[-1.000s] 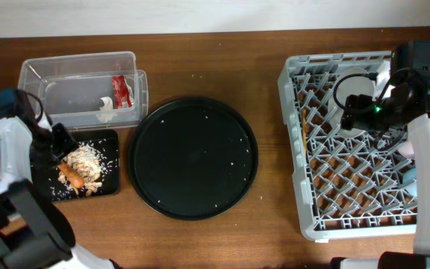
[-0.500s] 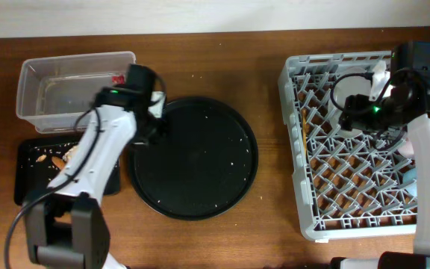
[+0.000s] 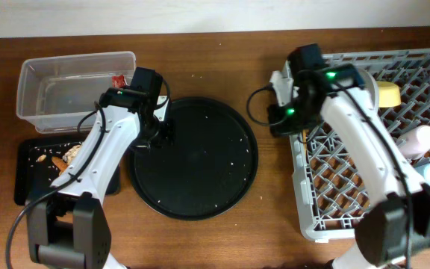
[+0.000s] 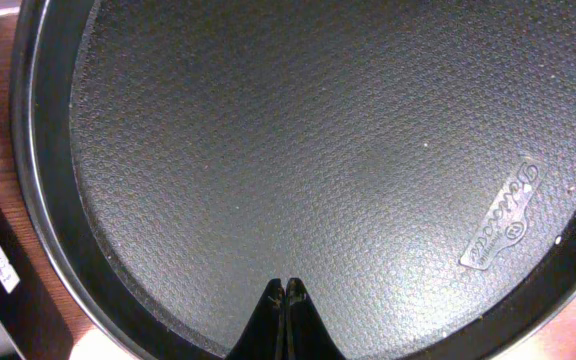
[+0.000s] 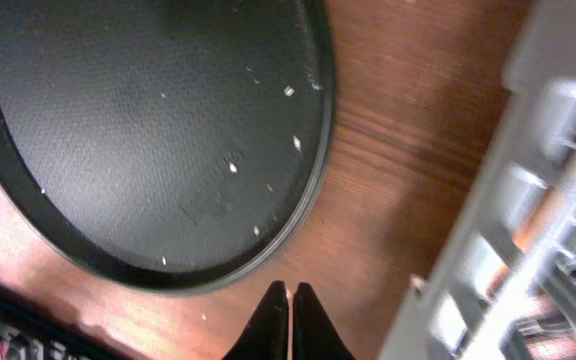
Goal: Sort waste into correct bins and load items into the dishwasher rack
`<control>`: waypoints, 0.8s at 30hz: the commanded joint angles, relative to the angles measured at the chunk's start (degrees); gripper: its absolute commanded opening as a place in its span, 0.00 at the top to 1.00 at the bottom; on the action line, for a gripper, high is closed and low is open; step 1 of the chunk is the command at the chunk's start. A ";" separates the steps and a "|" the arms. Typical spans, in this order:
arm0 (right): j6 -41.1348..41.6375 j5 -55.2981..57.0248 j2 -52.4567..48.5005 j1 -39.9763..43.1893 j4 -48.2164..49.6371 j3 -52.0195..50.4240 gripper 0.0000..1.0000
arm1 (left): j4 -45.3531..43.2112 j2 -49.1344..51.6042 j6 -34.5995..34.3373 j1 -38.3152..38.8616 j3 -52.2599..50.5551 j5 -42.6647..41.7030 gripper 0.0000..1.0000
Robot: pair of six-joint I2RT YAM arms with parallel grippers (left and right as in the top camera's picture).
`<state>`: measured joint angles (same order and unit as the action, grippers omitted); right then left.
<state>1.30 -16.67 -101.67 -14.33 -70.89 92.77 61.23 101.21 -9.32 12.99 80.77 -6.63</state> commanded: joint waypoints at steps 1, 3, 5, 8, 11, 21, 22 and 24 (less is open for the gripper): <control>2.21 -0.96 -5.11 -3.67 2.08 -0.42 0.96 | -0.11 0.52 -0.50 -0.42 -0.55 0.46 0.99; 2.62 -0.90 -8.28 -5.73 3.89 -0.42 0.96 | -0.11 0.52 -0.50 -0.42 -0.55 0.46 1.00; 3.69 -0.50 -10.62 -6.75 5.14 -0.42 0.96 | -0.11 0.52 -0.50 -0.42 -0.55 0.46 1.00; 5.68 -0.46 -14.64 -7.08 7.34 -0.44 0.96 | -0.11 0.52 -0.50 -0.42 -0.55 0.46 1.00; 5.90 1.18 -17.42 -7.08 8.41 -0.46 0.96 | -0.11 0.52 -0.50 -0.42 -0.55 0.44 0.99; 8.26 9.27 -20.85 -7.04 10.45 -3.39 0.96 | -0.09 0.52 -0.50 -0.42 -0.55 0.44 1.00; 8.24 9.73 -20.85 -7.02 10.93 -4.13 0.96 | -0.09 0.52 -0.50 -0.42 -0.55 0.44 0.99; 8.24 9.88 -20.85 -7.02 11.30 -4.61 0.96 | -0.09 0.52 -0.50 -0.39 -0.55 0.44 0.99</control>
<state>9.06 -8.91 -121.47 -21.28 -59.72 89.49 61.10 101.23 -9.32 12.99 80.77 -6.63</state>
